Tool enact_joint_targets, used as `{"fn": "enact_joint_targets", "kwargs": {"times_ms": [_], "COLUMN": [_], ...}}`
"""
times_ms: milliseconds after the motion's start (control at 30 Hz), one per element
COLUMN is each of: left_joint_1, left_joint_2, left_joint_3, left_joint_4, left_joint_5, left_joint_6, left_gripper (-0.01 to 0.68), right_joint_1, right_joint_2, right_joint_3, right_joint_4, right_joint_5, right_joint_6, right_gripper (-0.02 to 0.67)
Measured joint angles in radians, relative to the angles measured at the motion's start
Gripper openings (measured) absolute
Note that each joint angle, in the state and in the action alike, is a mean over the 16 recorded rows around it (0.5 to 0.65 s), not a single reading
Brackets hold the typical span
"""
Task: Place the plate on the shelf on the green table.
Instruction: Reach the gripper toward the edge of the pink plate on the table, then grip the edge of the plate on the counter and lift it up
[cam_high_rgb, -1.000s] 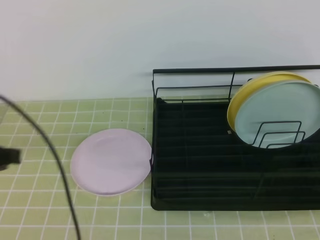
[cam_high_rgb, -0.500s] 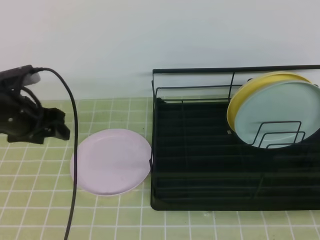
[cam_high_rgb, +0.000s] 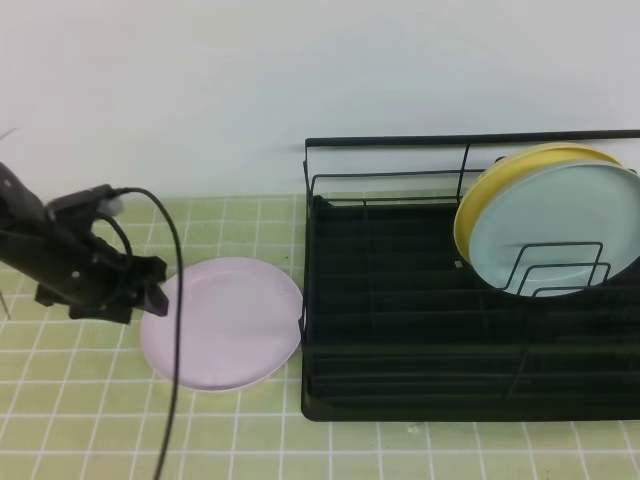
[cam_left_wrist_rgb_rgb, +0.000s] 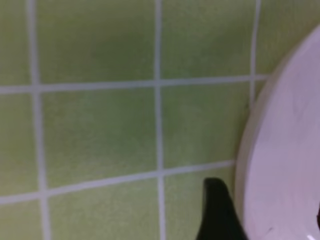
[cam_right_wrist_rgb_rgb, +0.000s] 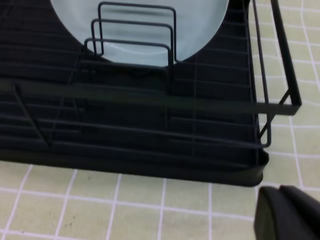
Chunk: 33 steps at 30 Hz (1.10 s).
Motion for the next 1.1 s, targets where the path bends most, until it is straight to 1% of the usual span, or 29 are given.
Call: {"fn": "enact_joint_targets", "kwargs": {"times_ms": [367,733,833,1100], "left_joint_1": [-0.052,-0.065,-0.066,-0.066], "left_joint_2": [0.033,0.058,0.063,0.065], "left_joint_3": [-0.002,-0.002,-0.003,-0.003], "left_joint_4": [0.032,0.076,0.098,0.167], "left_joint_5": [-0.044,-0.046,-0.043,-0.026], "left_joint_6": [-0.026,-0.038,-0.037,-0.042], "left_gripper": [0.311,0.247,0.212,0.082], "right_joint_1": [0.0,0.0,0.0,0.0], "right_joint_2": [0.0,0.0,0.0,0.0], "right_joint_3": [0.0,0.0,0.0,0.0], "right_joint_4": [0.001,0.0,0.0,0.0], "right_joint_5": [0.001,0.0,-0.002,-0.011], "right_joint_6": [0.0,0.0,0.0,-0.001], "right_gripper": [-0.001,-0.001,-0.001,-0.001]}}
